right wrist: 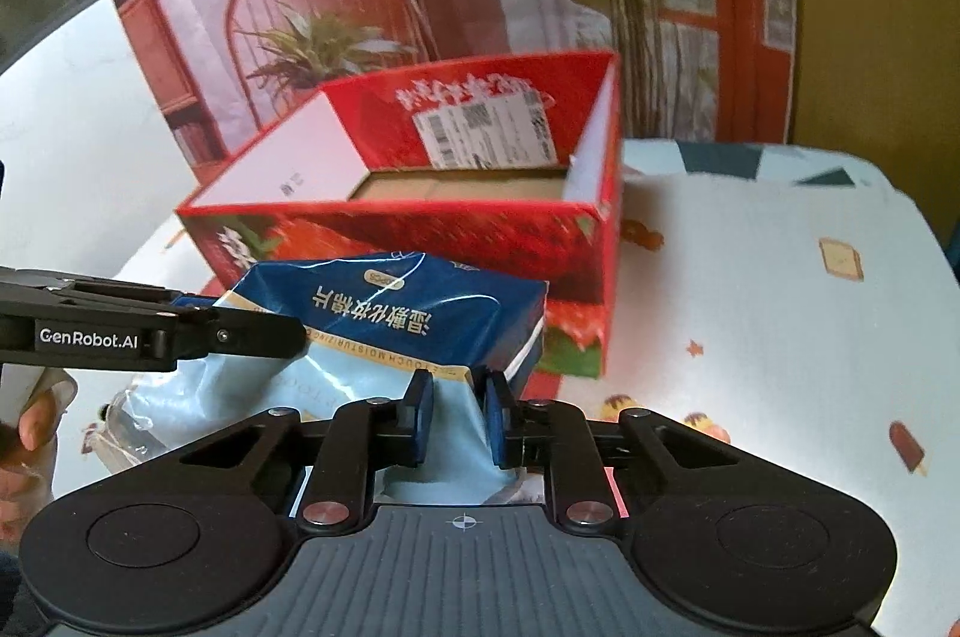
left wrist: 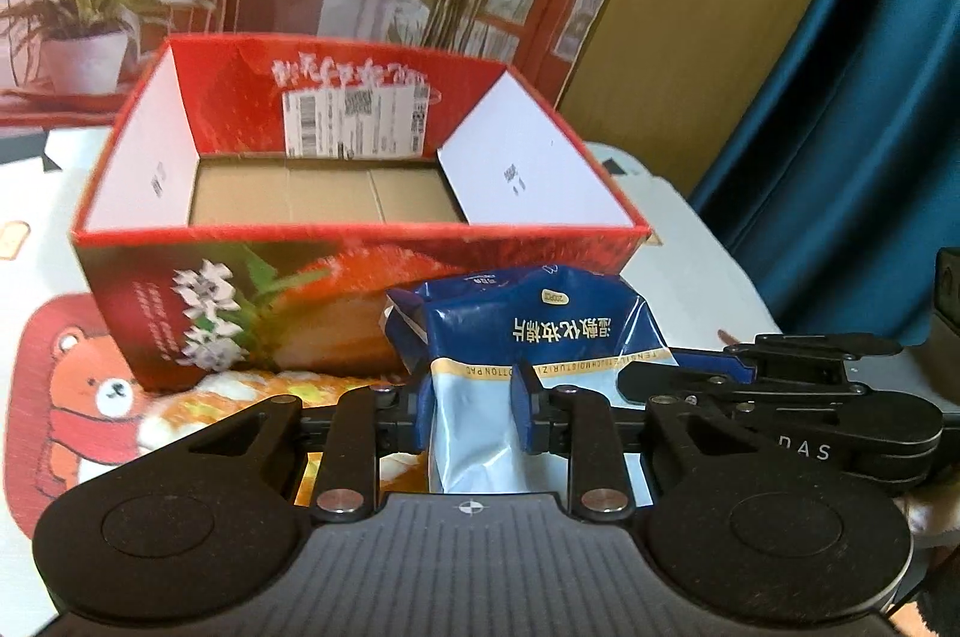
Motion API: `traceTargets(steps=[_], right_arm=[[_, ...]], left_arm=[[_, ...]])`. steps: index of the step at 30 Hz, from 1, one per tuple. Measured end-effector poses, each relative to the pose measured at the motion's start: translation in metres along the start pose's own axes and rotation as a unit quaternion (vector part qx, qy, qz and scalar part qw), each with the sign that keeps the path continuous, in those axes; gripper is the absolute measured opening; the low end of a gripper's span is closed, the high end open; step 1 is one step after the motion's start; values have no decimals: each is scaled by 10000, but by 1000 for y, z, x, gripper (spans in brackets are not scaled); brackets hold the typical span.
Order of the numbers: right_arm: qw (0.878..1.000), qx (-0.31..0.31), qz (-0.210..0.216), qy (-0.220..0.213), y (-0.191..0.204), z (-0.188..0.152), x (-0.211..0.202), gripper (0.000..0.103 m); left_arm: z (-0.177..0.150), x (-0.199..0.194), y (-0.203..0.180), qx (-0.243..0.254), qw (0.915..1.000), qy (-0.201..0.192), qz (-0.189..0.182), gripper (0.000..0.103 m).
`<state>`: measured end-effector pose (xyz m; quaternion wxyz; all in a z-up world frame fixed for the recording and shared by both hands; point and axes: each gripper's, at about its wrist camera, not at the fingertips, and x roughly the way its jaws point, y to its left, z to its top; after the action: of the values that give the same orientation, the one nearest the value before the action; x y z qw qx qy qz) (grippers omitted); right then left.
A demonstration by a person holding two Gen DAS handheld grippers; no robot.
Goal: Organize soft objects
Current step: 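Lift the blue-and-white pack with both grippers and carry it into the box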
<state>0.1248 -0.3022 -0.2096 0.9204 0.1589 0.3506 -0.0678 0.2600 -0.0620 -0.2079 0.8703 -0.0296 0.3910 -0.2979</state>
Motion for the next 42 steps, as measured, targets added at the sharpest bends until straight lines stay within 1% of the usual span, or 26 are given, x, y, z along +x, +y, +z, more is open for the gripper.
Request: traceTargets(steps=[12, 20, 24, 27, 29, 34, 38, 42], right_arm=[[9976, -543, 193, -382, 39, 34, -30, 16], [9946, -840, 298, -524, 60, 56, -29, 16], [9925, -1025, 330, -586, 68, 69, -24, 15], [9898, -1219, 296, -680, 72, 84, -17, 15], [9879, -1332, 244, -762, 73, 95, -9, 15], [9848, -1505, 40, -868, 71, 129, 27, 15], [9865, -1466, -134, -716, 62, 151, 64, 15], [9875, -1465, -255, -519, 55, 161, 95, 15]], left_arm=[[11, -47, 9, 102, 9984, -550, 37, 27], [18, -63, 20, 104, 9968, -771, 168, 28], [31, -66, 25, 180, 9958, -864, 252, 28], [49, -61, 28, 315, 9941, -954, 401, 28], [61, -56, 29, 461, 9925, -981, 569, 28], [95, -30, 31, 775, 9868, -972, 1033, 28], [115, -2, 41, 722, 9869, -783, 1213, 27], [122, 26, 51, 788, 9858, -614, 1348, 27]])
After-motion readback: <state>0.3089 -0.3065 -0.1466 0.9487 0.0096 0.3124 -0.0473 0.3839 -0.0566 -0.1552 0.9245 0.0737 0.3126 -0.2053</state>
